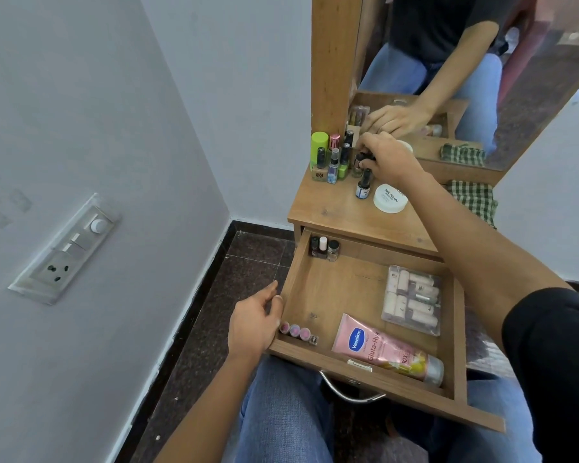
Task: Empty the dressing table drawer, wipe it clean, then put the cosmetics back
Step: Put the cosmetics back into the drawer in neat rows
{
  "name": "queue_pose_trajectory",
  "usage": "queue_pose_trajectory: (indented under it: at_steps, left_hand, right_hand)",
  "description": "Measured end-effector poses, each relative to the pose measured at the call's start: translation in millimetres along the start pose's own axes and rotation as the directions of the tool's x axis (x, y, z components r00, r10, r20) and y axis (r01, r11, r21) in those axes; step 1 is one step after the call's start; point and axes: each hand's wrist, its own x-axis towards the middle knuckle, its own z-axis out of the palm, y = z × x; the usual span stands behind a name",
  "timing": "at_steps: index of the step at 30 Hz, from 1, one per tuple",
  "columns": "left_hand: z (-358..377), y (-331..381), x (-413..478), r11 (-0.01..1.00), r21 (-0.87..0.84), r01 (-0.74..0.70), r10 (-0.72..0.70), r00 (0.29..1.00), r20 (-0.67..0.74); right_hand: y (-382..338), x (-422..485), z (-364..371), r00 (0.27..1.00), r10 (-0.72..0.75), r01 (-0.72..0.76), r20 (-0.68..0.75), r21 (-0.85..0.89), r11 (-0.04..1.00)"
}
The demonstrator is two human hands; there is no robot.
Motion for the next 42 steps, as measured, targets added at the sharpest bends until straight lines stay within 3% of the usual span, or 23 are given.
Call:
queue_pose_trajectory:
  at_steps: [5,10,15,18,21,24,27,35,42]
  left_hand:
    - [0.2,-0.2,-0.2,1.0,-0.003,-0.007,0.007,1.0,-0.007]
    - [1.0,-2.2,1.2,1.0,0.007,-0.014,0.014,1.0,-0.005]
    - [0.9,-2.6,1.5,1.0,0.013,-0.012,0.012,1.0,-0.012]
    - [1.0,-1.7,1.1,1.0,0.01,-0.008,0.008,1.0,-0.015]
    - [0.3,-1.4,0.7,1.0,0.007,-0.007,0.007,1.0,-0.016]
    - [0.6,-1.0,-0.2,1.0,0.009,-0.014,0.014,1.0,-0.015]
    - [1.0,-1.1,-0.2,1.0,0.024,-0.02,0.02,1.0,-0.015]
    - [1.2,-1.8,0.4,1.0,0.02,-0.014,0.014,1.0,-0.011]
    - [1.9,-3.7,0.6,1.0,0.008,-0.022,0.022,1.0,-0.01]
  right_hand:
    - [2.8,0.5,-2.8,0.999,-0.022,0.024,-0.031,0.054,0.998]
    - [2.9,-6.8,-14.7,0.979,-0.039,0.073,-0.201,0.163,0.984]
    - [-20.7,-43.4,-36.8,0.874,0.008,0.137,-0.485,0.262,0.955]
    - [-45.0,-87.1,-34.2,0.815,0.005,0.196,-0.579,0.285,0.938]
    - [-63.3,-132.3,-3.8,0.862,-0.051,0.233,-0.505,0.304,0.924]
    - [-64.8,-163.3,44.2,0.948,-0.013,0.124,-0.318,0.334,0.934]
    - [-60.7,-175.1,80.4,0.979,0.104,-0.032,-0.175,0.376,0.926]
    - [-66.5,-169.7,126.9,0.957,0.289,-0.262,-0.02,0.363,0.894]
    - [-74.6,-169.3,148.3,0.861,0.508,-0.419,-0.023,0.534,0.734]
